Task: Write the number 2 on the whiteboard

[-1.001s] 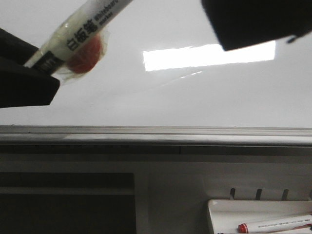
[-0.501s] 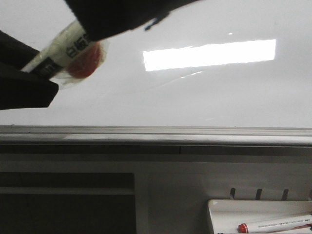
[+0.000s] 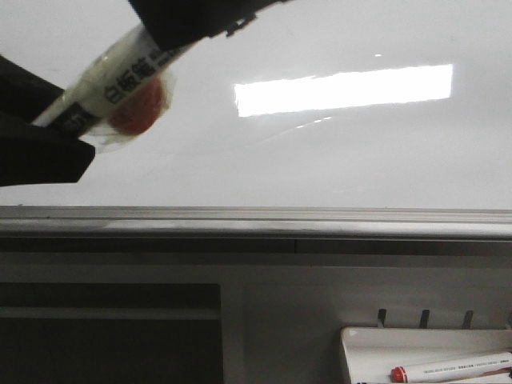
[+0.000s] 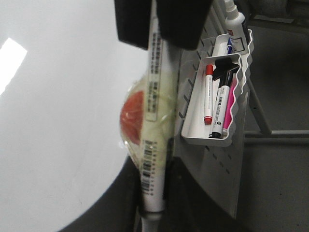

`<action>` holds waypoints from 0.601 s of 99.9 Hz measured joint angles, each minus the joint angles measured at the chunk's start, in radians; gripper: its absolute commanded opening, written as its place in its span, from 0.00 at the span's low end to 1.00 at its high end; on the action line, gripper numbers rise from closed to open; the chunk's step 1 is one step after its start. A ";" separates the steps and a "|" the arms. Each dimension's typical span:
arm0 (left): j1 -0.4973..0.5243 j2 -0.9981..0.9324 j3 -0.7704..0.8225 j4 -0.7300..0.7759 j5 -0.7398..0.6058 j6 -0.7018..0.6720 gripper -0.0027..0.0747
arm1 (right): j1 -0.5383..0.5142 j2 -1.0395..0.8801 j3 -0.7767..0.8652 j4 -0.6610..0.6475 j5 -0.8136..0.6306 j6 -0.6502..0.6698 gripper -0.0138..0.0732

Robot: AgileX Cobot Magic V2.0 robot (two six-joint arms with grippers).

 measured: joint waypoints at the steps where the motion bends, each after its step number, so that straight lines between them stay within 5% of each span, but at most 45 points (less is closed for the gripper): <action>1: 0.000 0.000 0.000 0.000 0.000 0.000 0.02 | 0.000 0.000 0.000 0.000 0.000 0.000 0.08; 9: 0.000 0.000 0.000 0.002 0.002 0.000 0.13 | 0.000 0.000 -0.002 0.000 0.000 0.000 0.08; 21: 0.000 -0.027 0.000 0.028 0.014 0.000 0.53 | 0.000 0.000 -0.004 0.002 0.003 0.000 0.08; 31: 0.000 -0.079 -0.002 0.032 0.093 0.000 0.71 | 0.000 0.000 -0.004 0.002 -0.002 0.014 0.08; 44: 0.000 -0.189 -0.015 -0.006 0.251 -0.025 0.66 | 0.000 0.002 -0.004 0.002 -0.085 0.031 0.08; 60: 0.000 -0.348 -0.030 0.021 0.326 -0.148 0.42 | 0.000 0.004 -0.004 0.002 -0.239 0.036 0.08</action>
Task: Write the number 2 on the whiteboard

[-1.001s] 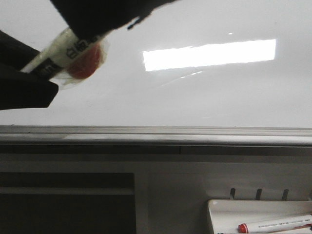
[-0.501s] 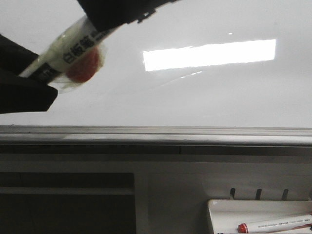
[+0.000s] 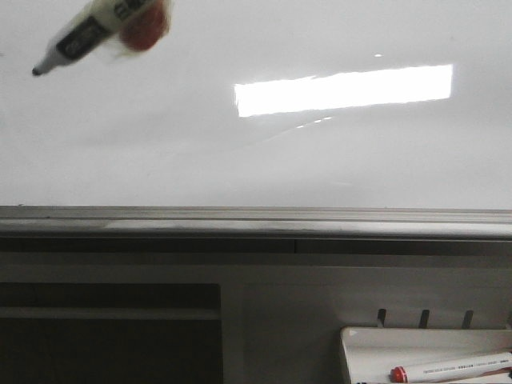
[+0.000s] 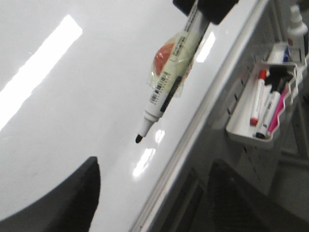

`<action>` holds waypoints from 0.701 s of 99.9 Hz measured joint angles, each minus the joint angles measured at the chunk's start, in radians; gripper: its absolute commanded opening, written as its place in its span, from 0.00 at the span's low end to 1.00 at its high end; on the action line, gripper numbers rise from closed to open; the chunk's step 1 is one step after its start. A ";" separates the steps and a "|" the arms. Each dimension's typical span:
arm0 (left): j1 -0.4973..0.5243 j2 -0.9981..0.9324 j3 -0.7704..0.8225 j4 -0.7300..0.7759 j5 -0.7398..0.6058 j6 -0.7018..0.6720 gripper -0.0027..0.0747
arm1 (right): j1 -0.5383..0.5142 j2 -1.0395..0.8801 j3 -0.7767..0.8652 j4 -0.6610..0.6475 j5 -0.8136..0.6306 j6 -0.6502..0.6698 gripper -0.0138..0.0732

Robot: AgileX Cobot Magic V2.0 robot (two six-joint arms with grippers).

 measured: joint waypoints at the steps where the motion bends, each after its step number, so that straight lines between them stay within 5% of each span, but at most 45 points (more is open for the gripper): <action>1: 0.000 -0.014 0.000 0.006 0.002 -0.020 0.39 | 0.000 0.000 0.000 0.002 -0.007 0.000 0.08; 11: 0.024 -0.105 -0.001 0.162 0.076 -0.236 0.24 | 0.000 0.000 0.000 0.008 -0.085 0.000 0.08; 31: 0.091 -0.244 -0.002 0.491 0.229 -0.718 0.12 | -0.002 0.017 0.000 0.062 -0.182 0.002 0.08; 50: 0.099 -0.270 -0.002 0.564 0.232 -0.817 0.01 | -0.042 0.086 0.000 0.098 -0.211 0.002 0.08; 70: 0.097 -0.270 -0.002 0.579 0.217 -0.824 0.01 | -0.112 0.128 -0.021 0.116 -0.218 0.002 0.08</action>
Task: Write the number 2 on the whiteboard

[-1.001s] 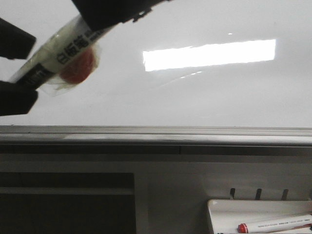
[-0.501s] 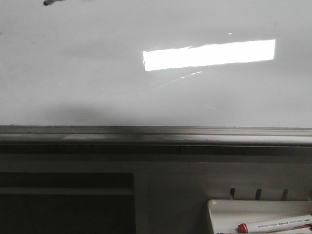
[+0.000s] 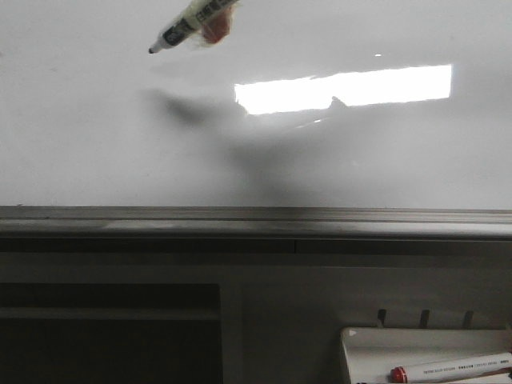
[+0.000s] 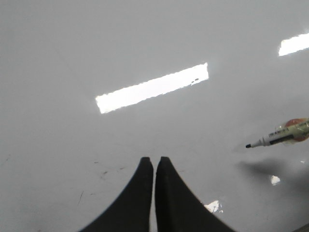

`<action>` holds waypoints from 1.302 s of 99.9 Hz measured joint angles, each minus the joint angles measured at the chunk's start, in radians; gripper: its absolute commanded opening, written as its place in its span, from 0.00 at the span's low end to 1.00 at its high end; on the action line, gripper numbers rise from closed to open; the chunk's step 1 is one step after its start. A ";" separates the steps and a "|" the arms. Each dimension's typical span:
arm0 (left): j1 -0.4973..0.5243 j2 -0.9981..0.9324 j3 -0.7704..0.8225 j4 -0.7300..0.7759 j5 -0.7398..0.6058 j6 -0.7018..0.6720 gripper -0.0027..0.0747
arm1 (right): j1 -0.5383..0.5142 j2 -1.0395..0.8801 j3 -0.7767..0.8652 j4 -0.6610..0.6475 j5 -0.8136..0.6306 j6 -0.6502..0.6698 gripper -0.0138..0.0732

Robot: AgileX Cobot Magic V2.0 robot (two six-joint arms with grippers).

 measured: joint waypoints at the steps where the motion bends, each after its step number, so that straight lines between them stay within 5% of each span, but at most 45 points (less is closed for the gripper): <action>1: 0.000 0.000 0.000 0.000 0.000 0.000 0.01 | -0.002 0.002 -0.004 0.000 0.000 0.000 0.08; 55: 0.002 0.000 0.000 0.004 -0.023 -0.002 0.01 | -0.094 0.016 -0.013 0.010 0.005 0.000 0.08; 82: 0.002 0.000 0.000 0.006 -0.034 -0.002 0.01 | -0.090 -0.023 0.152 0.075 0.026 0.000 0.08; 108: 0.002 0.000 0.000 0.007 -0.036 -0.002 0.01 | -0.002 0.079 0.107 0.077 0.049 0.000 0.08; 130: 0.002 0.000 0.000 0.007 -0.036 -0.002 0.01 | -0.028 0.050 0.139 0.077 0.058 0.000 0.08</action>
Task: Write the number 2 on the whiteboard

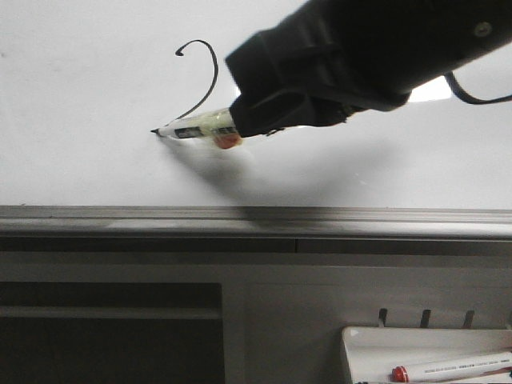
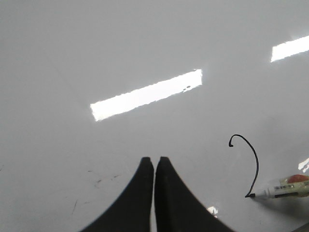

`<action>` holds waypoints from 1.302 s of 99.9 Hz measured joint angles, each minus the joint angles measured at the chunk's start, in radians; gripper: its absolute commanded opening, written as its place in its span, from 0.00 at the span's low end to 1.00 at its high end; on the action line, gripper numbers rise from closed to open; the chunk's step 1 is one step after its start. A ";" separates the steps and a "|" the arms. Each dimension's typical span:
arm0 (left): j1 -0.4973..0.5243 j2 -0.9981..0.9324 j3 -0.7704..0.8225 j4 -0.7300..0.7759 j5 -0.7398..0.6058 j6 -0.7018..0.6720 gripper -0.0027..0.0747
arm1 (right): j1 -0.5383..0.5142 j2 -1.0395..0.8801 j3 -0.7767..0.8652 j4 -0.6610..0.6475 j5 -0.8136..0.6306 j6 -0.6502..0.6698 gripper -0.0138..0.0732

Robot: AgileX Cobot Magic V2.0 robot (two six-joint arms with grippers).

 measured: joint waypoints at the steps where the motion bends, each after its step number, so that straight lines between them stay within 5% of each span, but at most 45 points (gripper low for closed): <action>1: 0.000 0.000 0.000 0.000 0.000 0.000 0.01 | -0.002 -0.007 0.007 0.000 0.002 0.000 0.08; 37: 0.000 0.000 0.000 0.002 -0.051 0.000 0.01 | -0.150 -0.236 0.173 0.017 0.043 0.000 0.08; 59: 0.000 0.004 0.005 -0.035 -0.199 0.123 0.02 | -0.110 -0.253 0.090 0.020 0.216 0.000 0.08; 88: 0.000 0.243 0.068 -0.018 -0.471 0.205 0.41 | -0.095 -0.135 -0.043 -0.005 0.419 0.000 0.08; 107: 0.000 0.456 0.068 0.203 -0.528 0.211 0.42 | -0.095 -0.052 -0.143 -0.014 0.470 0.000 0.08; 130: 0.000 0.617 -0.001 0.252 -0.439 0.224 0.42 | -0.095 -0.023 -0.194 -0.020 0.531 0.002 0.08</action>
